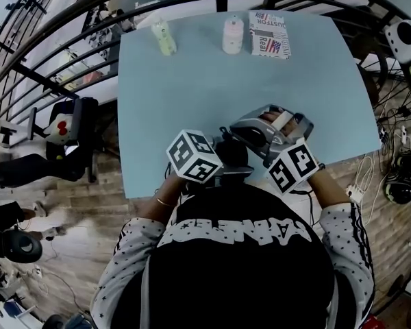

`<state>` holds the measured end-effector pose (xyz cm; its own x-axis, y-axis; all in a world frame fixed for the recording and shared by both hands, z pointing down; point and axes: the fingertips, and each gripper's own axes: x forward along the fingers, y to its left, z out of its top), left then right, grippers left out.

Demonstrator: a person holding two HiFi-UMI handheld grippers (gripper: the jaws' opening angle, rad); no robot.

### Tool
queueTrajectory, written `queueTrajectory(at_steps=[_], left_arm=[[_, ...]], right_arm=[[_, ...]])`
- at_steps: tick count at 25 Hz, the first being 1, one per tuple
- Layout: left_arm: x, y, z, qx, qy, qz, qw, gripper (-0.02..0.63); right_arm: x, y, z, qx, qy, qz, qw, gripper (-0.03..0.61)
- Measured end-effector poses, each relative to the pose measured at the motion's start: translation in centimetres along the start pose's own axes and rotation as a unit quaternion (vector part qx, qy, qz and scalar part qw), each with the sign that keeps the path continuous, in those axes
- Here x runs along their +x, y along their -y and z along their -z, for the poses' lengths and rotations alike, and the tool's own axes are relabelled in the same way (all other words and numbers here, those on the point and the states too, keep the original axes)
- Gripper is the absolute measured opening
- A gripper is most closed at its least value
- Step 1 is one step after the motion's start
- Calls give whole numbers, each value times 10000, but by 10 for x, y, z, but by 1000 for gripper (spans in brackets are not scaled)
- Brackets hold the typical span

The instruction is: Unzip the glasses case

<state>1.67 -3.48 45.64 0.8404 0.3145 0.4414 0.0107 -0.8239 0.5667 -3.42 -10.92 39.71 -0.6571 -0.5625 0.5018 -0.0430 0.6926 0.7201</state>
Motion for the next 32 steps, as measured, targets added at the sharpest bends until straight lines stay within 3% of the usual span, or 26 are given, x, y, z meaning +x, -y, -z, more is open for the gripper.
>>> queueTrajectory(at_steps=[5, 8, 10, 14, 17, 22, 26, 29, 32], left_arm=[[-13, -10, -14, -71, 698, -300, 9971, 0], [-31, -24, -28, -78, 1262, -720, 9894, 0], [-45, -33, -37, -146, 1643, -992, 9813, 0], [-74, -47, -53, -266, 2315, -1493, 9609, 0], [-97, -56, -59, -177, 2667, -1959, 9435, 0], [-118, -63, -62, 191, 3015, -2659, 9155, 0], [-125, -65, -60, 214, 3371, -2874, 8963, 0], [-122, -66, -53, 135, 3444, -2888, 8932, 0], [-121, -67, -50, 129, 3397, -2922, 8939, 0]], right_arm=[[-5, 17, 11, 750, 19, 573, 9955, 6], [-10, 29, 21, 1666, 210, 989, 9808, 5], [-16, 39, 27, 2423, 464, 1284, 9605, 5], [-23, 48, 38, 3912, 1062, 1579, 9004, 5], [-21, 47, 46, 4666, 1280, 1636, 8597, 5], [-18, 41, 53, 5159, 1356, 1713, 8283, 5], [-14, 37, 55, 5422, 1485, 1707, 8092, 5], [-10, 33, 57, 5531, 1515, 1667, 8021, 5], [-8, 32, 56, 5514, 1505, 1650, 8038, 5]])
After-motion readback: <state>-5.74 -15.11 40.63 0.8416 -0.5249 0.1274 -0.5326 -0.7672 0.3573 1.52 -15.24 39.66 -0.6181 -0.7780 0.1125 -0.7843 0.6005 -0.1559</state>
